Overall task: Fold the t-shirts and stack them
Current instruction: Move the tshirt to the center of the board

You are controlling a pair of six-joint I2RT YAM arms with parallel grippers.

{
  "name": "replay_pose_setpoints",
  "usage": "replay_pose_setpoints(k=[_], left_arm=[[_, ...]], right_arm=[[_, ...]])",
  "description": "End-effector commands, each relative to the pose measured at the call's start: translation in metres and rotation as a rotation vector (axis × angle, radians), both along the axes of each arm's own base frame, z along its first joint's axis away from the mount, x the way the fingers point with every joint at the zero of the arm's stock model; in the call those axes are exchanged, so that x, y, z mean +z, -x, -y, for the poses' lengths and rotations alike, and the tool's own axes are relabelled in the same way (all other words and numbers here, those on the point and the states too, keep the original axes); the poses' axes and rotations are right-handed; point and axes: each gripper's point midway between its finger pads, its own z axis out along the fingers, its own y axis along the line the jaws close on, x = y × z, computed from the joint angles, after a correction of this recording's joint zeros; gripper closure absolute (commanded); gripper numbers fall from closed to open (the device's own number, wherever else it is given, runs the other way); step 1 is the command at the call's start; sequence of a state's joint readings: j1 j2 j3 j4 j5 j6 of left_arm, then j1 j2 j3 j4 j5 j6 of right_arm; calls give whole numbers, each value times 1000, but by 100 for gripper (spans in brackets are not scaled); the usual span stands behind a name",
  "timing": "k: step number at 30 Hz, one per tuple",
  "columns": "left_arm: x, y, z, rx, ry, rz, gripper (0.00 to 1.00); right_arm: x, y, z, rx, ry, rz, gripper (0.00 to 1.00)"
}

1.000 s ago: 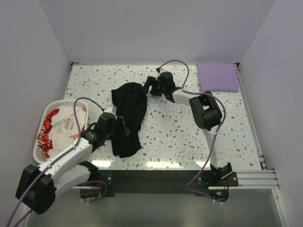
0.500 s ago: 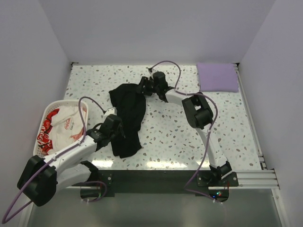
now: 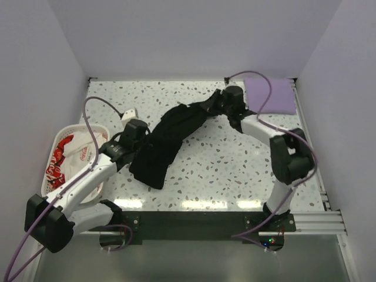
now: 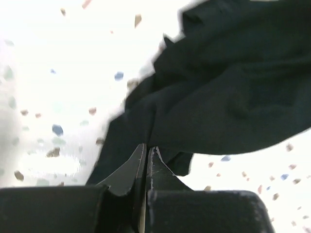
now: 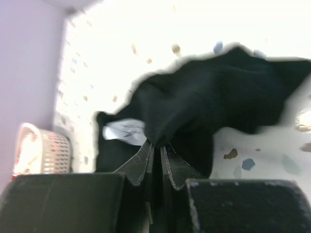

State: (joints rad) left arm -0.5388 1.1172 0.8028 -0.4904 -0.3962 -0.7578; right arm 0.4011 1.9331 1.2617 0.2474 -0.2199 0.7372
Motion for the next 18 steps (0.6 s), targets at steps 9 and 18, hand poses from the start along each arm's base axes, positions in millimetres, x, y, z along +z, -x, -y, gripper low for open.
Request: replay_pose_setpoints(k=[9, 18], left_arm=[[190, -19, -39, 99, 23, 438, 100], [245, -68, -41, 63, 37, 520, 100]], right_arm=[[193, 98, 80, -126, 114, 397, 94], [215, 108, 106, -198, 220, 399, 88]])
